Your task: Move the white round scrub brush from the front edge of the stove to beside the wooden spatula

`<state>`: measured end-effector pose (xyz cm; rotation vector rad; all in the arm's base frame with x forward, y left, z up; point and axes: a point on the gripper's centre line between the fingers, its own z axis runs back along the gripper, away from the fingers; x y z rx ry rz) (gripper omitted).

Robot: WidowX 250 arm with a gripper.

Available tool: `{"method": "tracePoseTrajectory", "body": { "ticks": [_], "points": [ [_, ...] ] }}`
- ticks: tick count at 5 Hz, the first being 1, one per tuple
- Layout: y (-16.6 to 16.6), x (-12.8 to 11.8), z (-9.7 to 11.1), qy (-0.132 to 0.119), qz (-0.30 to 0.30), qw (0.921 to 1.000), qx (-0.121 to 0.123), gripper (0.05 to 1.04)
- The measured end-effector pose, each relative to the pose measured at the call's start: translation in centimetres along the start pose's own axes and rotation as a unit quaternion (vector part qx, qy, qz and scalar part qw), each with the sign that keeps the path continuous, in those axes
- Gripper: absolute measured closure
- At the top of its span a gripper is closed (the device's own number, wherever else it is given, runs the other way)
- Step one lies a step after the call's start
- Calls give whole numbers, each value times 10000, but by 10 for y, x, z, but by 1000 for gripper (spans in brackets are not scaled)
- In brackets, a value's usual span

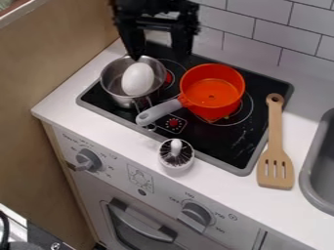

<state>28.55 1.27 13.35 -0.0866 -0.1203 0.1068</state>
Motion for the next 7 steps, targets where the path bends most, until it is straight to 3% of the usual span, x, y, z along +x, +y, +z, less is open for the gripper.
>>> {"method": "tracePoseTrajectory", "body": {
  "ticks": [2, 5, 7],
  "points": [
    [-25, -21, -14, 68, -18, 10000, 11, 85],
    [-26, -21, -15, 31, 16, 10000, 32, 85],
    [-34, -47, -42, -616, 186, 9973, 362, 85]
  ]
}}
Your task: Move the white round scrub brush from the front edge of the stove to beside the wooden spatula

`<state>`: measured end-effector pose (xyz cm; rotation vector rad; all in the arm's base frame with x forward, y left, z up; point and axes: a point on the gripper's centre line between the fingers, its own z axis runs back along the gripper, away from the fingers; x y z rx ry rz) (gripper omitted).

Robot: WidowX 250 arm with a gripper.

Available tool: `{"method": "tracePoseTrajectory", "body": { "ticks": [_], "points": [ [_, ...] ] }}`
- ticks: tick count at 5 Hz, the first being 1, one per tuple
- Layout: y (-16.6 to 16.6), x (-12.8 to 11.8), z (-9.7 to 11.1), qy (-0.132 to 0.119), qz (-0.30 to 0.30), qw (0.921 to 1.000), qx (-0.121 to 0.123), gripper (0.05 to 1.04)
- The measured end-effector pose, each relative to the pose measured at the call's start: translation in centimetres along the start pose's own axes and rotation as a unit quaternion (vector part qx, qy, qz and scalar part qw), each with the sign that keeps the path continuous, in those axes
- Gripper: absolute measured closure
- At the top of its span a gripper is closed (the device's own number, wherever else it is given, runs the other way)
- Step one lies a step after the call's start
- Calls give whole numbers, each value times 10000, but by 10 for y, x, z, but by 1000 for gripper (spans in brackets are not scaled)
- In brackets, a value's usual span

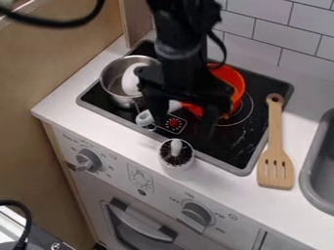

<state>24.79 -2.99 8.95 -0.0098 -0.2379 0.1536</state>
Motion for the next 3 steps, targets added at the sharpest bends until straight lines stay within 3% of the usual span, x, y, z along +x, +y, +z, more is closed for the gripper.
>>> {"method": "tracePoseTrajectory", "body": {
  "ticks": [3],
  "points": [
    [6, -22, -18, -414, -223, 9984, 299, 85]
  ]
}}
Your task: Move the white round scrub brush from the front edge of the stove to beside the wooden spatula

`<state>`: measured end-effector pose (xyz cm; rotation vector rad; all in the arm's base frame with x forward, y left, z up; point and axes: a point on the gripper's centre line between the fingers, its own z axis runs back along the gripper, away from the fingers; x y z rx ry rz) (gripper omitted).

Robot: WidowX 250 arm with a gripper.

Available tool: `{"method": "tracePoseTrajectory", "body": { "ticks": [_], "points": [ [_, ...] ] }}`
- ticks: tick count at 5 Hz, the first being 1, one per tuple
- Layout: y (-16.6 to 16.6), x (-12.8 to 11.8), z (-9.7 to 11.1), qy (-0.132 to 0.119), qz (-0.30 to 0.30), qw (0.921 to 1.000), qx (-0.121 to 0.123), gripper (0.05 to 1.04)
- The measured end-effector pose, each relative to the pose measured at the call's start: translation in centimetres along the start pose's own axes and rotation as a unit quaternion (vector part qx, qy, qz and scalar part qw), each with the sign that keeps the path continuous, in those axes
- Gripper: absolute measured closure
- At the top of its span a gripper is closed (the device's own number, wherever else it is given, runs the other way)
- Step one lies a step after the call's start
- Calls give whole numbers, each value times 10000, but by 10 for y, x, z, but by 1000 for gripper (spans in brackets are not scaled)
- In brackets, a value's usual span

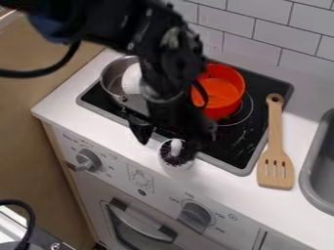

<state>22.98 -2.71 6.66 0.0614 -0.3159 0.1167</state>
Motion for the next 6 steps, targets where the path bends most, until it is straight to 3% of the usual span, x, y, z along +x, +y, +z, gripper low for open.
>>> {"method": "tracePoseTrajectory", "body": {
  "ticks": [1, 6],
  "points": [
    [2, 0, -7, -241, -109, 9996, 36, 85],
    [5, 0, -41, -561, -32, 9984, 34, 85]
  ]
}}
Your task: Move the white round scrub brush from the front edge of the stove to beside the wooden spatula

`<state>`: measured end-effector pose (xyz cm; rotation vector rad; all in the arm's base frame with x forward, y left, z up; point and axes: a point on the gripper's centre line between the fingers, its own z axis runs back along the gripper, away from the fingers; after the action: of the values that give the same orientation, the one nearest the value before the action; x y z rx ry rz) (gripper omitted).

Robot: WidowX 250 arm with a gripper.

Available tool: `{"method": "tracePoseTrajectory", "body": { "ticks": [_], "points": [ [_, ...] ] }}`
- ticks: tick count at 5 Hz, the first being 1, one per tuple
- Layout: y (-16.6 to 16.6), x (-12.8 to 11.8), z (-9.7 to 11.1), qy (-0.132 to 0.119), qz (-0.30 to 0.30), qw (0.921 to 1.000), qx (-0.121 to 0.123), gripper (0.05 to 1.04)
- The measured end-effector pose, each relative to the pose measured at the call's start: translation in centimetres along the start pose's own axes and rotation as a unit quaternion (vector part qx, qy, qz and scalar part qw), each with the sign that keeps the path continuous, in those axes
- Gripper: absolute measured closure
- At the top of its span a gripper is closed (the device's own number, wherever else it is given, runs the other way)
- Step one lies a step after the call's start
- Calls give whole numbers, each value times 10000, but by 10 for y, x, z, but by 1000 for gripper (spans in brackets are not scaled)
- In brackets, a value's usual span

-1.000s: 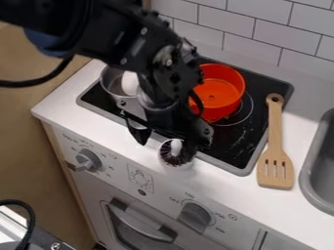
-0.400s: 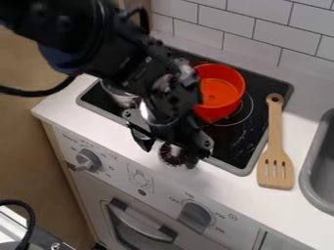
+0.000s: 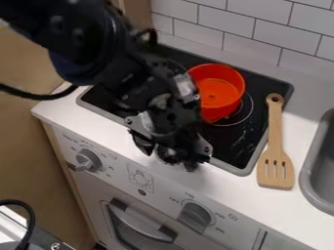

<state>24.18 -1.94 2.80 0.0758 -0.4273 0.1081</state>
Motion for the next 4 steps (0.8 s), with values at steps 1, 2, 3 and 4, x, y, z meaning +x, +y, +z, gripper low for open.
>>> {"method": "tracePoseTrajectory", "body": {
  "ticks": [1, 2, 3, 4],
  "points": [
    [-2, 0, -4, -81, 5, 9999, -70, 117],
    [-3, -1, -4, -72, 100, 9998, -139, 216],
    [-2, -6, 0, 264, 118, 9995, -150, 216],
    [-5, 8, 22, 494, 275, 9980, -271, 216]
  ]
}}
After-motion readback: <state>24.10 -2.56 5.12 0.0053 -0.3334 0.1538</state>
